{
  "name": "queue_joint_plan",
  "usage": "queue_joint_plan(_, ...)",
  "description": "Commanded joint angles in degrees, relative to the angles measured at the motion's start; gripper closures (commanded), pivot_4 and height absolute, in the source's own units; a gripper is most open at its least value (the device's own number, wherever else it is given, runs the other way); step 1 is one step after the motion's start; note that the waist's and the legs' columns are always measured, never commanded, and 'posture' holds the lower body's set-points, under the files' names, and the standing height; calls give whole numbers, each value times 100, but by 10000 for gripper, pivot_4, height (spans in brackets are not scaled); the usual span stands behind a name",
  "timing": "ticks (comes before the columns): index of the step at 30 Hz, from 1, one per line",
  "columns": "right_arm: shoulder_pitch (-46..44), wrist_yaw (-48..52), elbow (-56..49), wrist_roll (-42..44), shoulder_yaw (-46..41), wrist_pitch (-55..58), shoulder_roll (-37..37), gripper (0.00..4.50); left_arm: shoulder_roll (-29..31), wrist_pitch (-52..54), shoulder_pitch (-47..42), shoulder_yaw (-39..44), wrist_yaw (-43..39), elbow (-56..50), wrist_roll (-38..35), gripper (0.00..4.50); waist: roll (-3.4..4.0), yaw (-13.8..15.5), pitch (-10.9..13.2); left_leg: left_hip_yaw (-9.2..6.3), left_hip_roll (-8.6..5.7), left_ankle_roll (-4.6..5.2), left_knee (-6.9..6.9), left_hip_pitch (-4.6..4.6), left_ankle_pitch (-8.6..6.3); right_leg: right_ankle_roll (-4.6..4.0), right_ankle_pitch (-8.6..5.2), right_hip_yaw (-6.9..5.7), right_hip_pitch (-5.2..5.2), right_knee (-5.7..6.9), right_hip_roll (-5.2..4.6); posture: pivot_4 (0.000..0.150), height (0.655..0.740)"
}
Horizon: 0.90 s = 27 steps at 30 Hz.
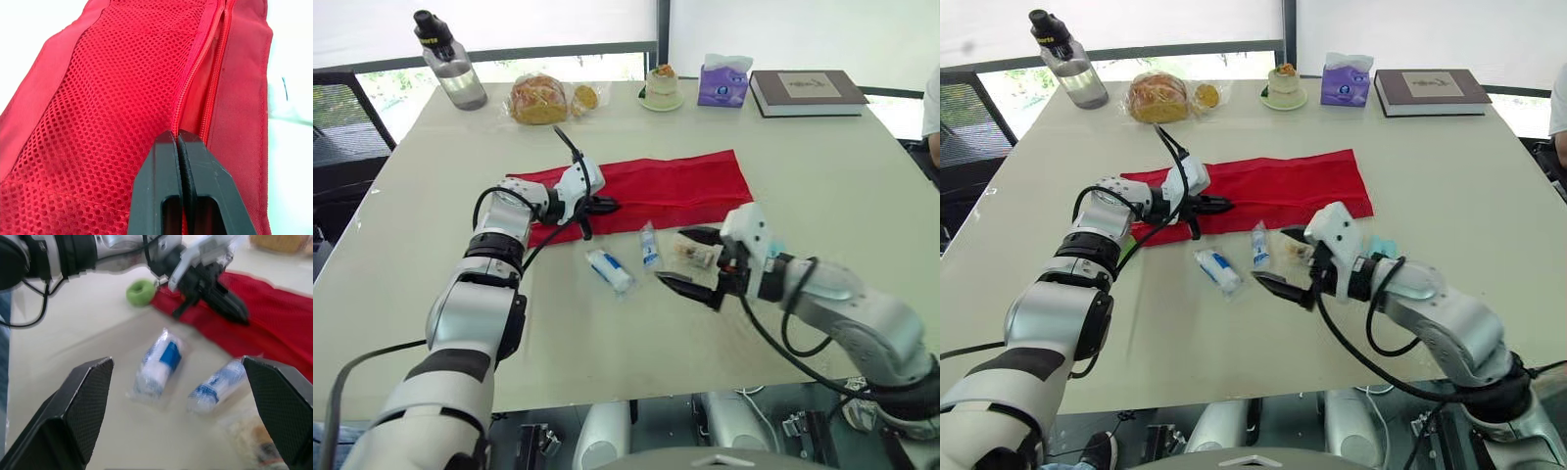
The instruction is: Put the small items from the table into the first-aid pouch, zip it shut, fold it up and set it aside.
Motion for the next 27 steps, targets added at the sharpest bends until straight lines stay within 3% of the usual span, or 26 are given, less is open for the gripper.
queue_joint_plan(1, -361, -68, 341, -312, 373, 96, 402, 0, 53, -5, -121, 46, -45, -83, 13, 44560, 0, -3, 0, -2, 0, 0, 1, 0, 0, 0, 0, -1, 0, 1, 1, 1500, 7400)
queue_joint_plan(14, -1088, -373, 1709, -1415, 1364, 751, 1550, 0, -47, 108, -59, 46, -26, -176, 28, 44560, 0, -8, 0, -9, 1, 0, 1, 0, 0, -1, 0, -9, -3, 12, 2, 1500, 7400)
queue_joint_plan(17, -1107, -359, 1731, -1513, 1361, 854, 1693, 7906, -48, 122, -46, 60, -15, -191, 24, 45000, 0, -9, 0, -10, 0, 0, 1, -6, 0, -1, 0, -13, -4, 7, -1, 1500, 7400)
queue_joint_plan(19, -1152, -292, 1747, -1595, 1422, 909, 1696, 16021, -49, 131, -44, 68, 2, -193, 20, 45000, 0, -10, 0, -10, -1, 0, 4, -6, 0, 0, 1, -13, -3, 8, -2, 1500, 7400)
queue_joint_plan(25, -1190, -82, 1689, -1746, 1442, 981, 1611, 44797, -35, 152, -58, 88, 32, -194, 8, 45000, 0, -13, 0, -14, 1, 0, 5, -4, 0, -1, 0, -15, -3, 11, 1, 1500, 7400)
queue_joint_plan(27, -1169, -94, 1636, -1689, 1241, 1069, 1689, 44797, -30, 153, -65, 92, 41, -189, 7, 45000, 0, -12, 0, -15, 0, 0, 5, -5, 0, -1, 0, -16, -3, 11, 1, 1500, 7400)
